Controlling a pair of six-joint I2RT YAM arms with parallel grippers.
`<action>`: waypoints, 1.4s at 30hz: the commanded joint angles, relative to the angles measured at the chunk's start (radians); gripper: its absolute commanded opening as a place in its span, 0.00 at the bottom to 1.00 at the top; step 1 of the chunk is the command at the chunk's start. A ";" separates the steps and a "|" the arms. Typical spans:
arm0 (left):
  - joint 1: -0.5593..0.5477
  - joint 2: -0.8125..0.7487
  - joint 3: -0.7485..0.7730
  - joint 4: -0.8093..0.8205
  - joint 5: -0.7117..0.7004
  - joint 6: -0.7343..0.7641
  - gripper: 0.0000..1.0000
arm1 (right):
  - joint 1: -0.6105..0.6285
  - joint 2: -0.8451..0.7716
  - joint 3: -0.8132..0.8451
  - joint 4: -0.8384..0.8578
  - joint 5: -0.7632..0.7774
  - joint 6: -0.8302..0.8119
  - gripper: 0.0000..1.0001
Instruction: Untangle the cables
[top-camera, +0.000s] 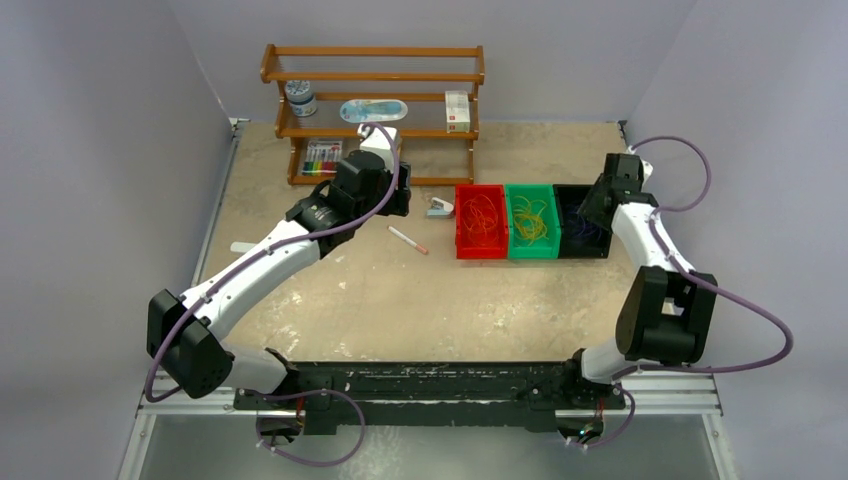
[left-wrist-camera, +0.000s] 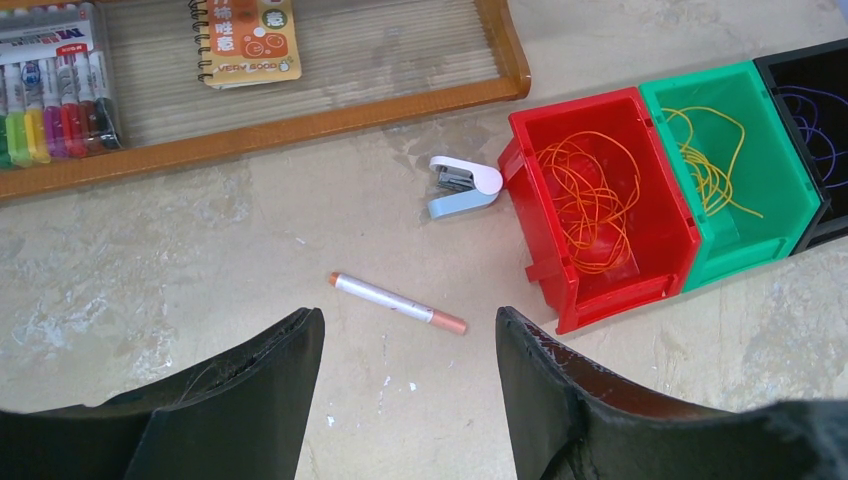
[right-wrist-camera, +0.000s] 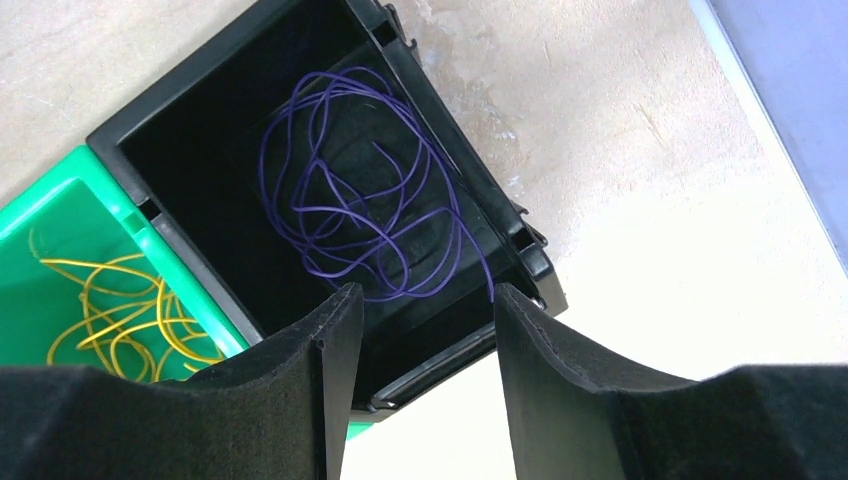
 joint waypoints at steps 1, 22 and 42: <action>0.001 0.004 0.010 0.030 0.020 0.009 0.63 | 0.003 0.005 -0.006 -0.017 0.046 0.047 0.54; 0.003 0.004 0.011 0.021 0.001 0.014 0.63 | 0.003 0.206 0.042 0.135 -0.109 -0.002 0.41; 0.002 -0.018 -0.015 0.058 -0.098 -0.055 0.64 | 0.003 -0.131 0.024 0.117 -0.079 -0.036 0.56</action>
